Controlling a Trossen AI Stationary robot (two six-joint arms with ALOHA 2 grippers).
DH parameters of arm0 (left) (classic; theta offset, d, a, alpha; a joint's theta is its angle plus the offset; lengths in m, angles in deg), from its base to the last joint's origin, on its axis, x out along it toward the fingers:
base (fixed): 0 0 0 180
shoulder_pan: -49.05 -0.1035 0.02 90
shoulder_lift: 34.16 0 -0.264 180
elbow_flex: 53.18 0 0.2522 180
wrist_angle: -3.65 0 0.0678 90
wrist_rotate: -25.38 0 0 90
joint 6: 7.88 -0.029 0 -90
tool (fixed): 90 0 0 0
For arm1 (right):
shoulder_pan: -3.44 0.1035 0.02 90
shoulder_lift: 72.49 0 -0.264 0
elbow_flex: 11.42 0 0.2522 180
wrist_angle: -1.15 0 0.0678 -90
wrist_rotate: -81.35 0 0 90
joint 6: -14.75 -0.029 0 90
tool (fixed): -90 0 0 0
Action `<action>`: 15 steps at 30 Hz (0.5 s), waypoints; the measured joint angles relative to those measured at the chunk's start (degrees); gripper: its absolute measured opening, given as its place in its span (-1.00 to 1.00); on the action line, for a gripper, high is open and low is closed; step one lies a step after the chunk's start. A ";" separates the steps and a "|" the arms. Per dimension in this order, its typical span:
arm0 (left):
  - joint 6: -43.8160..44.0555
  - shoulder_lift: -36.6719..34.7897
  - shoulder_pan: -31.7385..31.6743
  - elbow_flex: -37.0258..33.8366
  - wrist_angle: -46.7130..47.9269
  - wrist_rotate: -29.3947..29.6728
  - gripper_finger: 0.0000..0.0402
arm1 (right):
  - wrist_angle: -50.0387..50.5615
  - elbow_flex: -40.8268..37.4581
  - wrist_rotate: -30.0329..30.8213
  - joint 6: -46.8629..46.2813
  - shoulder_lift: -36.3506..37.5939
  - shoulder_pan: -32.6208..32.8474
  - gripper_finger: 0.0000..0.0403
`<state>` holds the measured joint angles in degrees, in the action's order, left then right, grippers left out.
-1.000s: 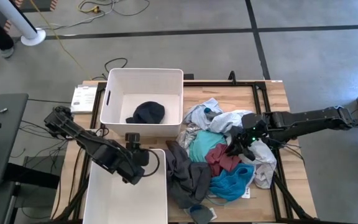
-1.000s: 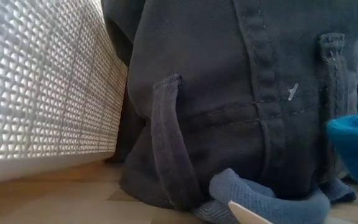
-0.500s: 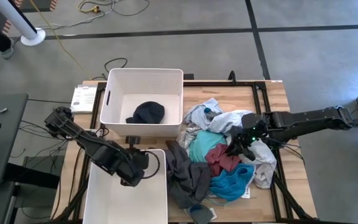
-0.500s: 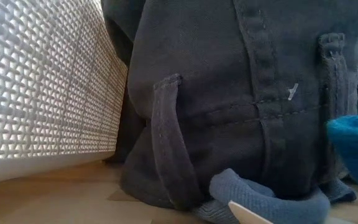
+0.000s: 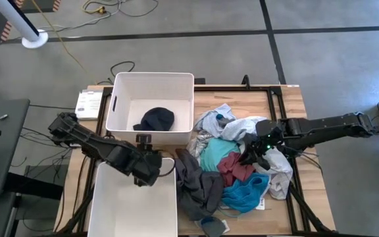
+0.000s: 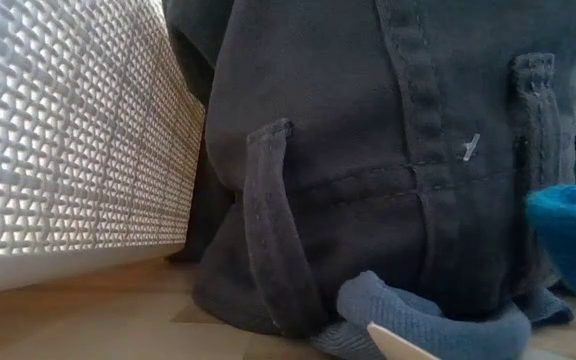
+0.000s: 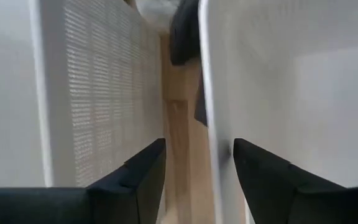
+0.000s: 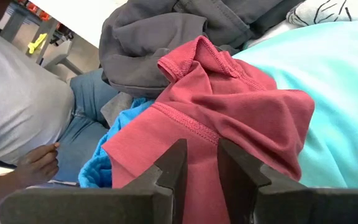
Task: Sort clothes
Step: Adjust the white laundry bins
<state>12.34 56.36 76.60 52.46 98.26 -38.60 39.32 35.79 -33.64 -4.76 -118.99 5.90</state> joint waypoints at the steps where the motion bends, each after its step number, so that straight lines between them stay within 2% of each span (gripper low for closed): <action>1: -0.06 0.00 -0.59 -0.56 -0.03 -0.52 -0.08 | 0.01 0.00 0.00 -0.01 0.01 0.02 -0.47; 8: -2.58 0.00 -3.43 -5.17 -4.35 -7.84 -0.19 | 0.00 0.00 0.00 0.00 0.02 0.02 -0.47; 15: -3.10 0.00 -3.41 -6.98 -6.89 -10.37 -0.40 | 0.01 0.00 -0.01 -0.02 0.01 0.00 -0.47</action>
<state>9.24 56.36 73.19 45.48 91.37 -48.96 39.33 35.79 -33.65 -4.78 -118.99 5.90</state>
